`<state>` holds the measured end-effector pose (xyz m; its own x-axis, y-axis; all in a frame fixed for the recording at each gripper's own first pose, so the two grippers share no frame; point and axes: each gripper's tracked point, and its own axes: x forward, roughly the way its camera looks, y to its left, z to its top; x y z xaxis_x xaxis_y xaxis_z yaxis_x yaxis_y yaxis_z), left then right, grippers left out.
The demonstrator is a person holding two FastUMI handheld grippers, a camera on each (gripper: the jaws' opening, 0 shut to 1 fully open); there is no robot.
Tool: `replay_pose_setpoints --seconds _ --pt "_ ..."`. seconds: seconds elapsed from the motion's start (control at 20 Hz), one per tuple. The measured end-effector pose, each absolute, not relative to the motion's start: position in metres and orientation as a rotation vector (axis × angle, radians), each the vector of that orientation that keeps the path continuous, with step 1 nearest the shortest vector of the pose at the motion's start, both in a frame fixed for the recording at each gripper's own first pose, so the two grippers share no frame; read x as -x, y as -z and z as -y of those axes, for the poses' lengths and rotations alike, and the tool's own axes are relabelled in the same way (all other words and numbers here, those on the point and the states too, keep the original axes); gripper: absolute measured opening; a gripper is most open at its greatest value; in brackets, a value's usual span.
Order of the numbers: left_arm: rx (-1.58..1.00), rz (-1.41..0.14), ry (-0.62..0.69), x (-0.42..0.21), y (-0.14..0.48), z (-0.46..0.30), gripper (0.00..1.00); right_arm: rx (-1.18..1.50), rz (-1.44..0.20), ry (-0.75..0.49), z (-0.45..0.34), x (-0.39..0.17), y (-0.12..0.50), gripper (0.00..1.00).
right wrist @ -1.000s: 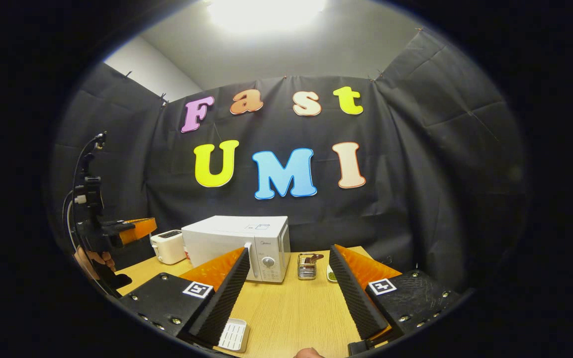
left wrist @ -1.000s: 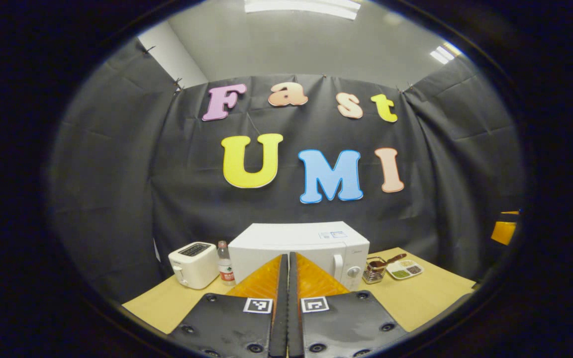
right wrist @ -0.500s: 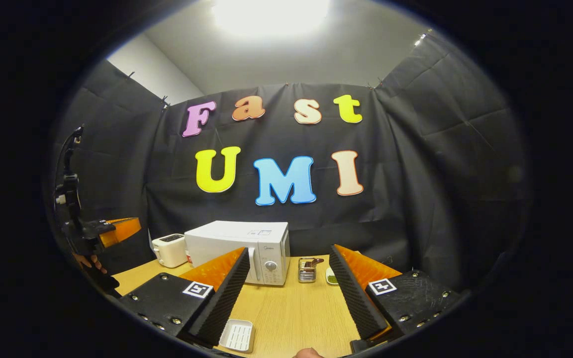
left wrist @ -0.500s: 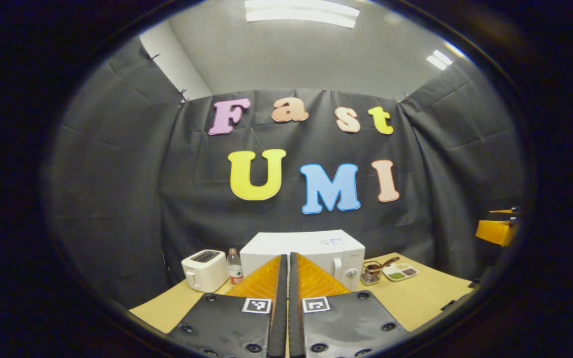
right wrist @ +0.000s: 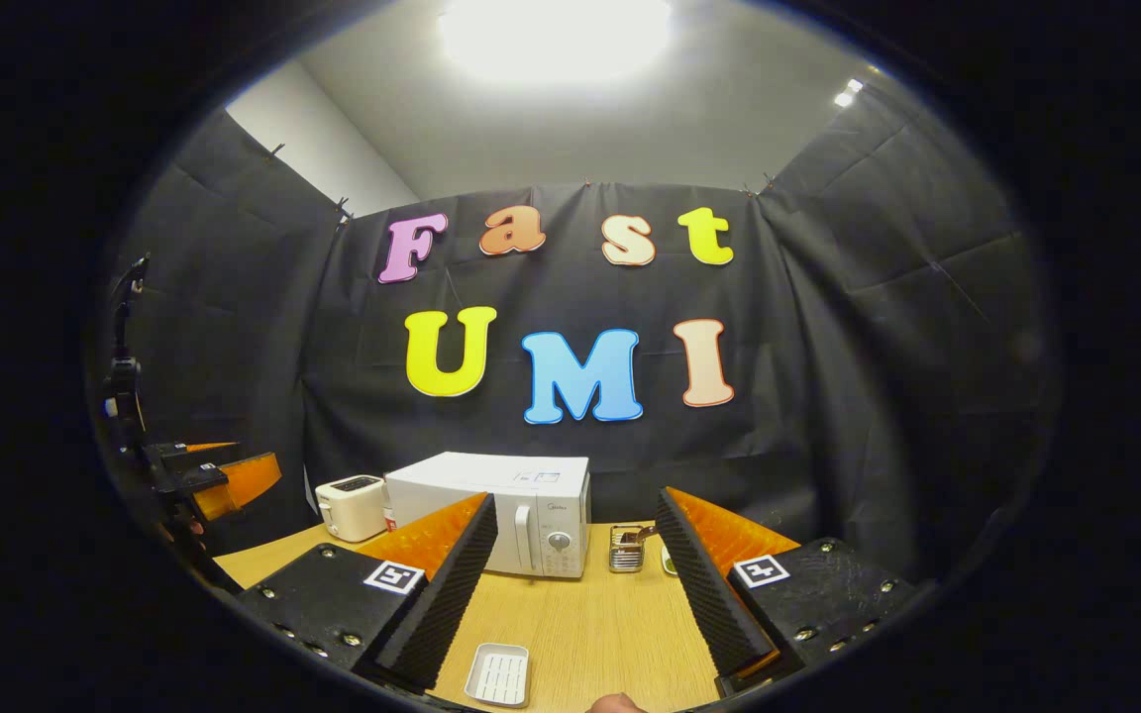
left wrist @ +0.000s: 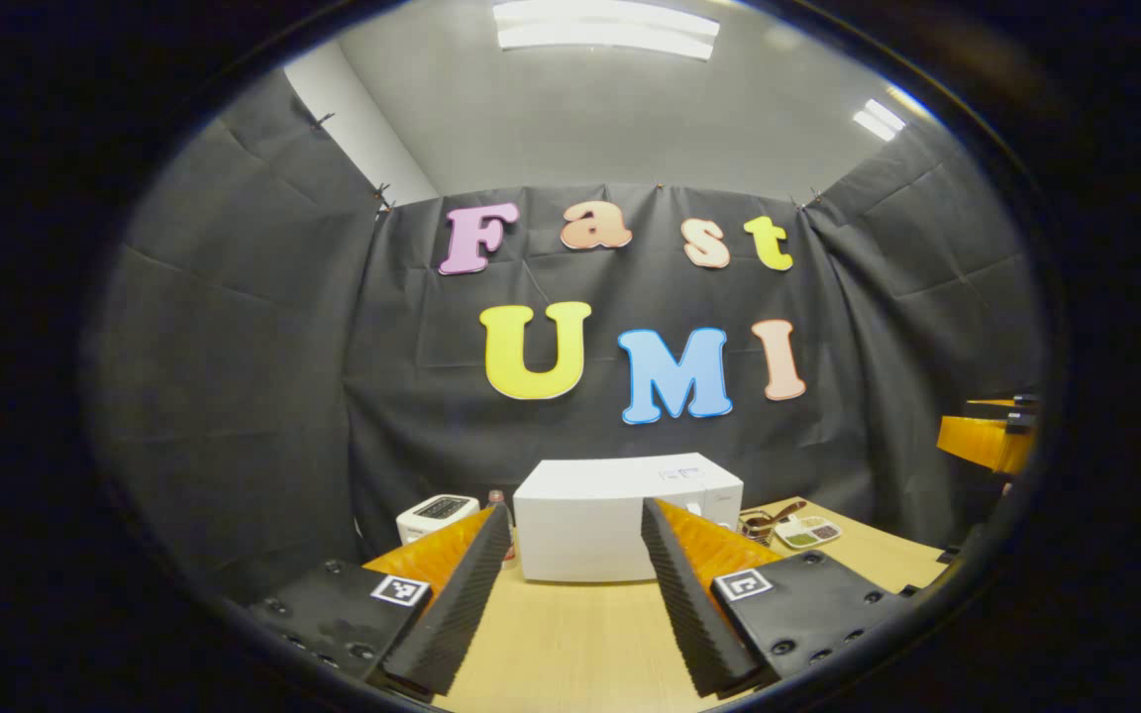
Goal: Open the microwave oven with the left hand, put the food in, and close the microwave oven.
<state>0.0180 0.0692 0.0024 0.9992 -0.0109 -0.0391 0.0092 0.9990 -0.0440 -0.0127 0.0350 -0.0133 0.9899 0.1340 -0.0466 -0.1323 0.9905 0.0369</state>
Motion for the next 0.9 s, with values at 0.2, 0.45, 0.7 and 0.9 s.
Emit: replay_pose_setpoints --seconds 0.2,0.45,0.7,0.9 --pt "0.032 -0.001 0.0 -0.011 -0.011 -0.08 0.94 -0.022 -0.044 -0.135 -0.046 0.017 0.012 0.98" --pt "0.03 0.003 -0.006 -0.01 -0.012 -0.089 0.94 -0.023 -0.044 -0.126 -0.048 0.015 0.008 0.98" --pt "0.037 0.0 0.001 -0.013 -0.009 -0.088 0.95 -0.012 -0.044 -0.117 -0.047 0.016 0.004 0.98" --pt "0.019 -0.01 0.012 -0.016 -0.005 -0.086 0.95 -0.012 -0.046 -0.118 -0.049 0.018 0.005 0.98"
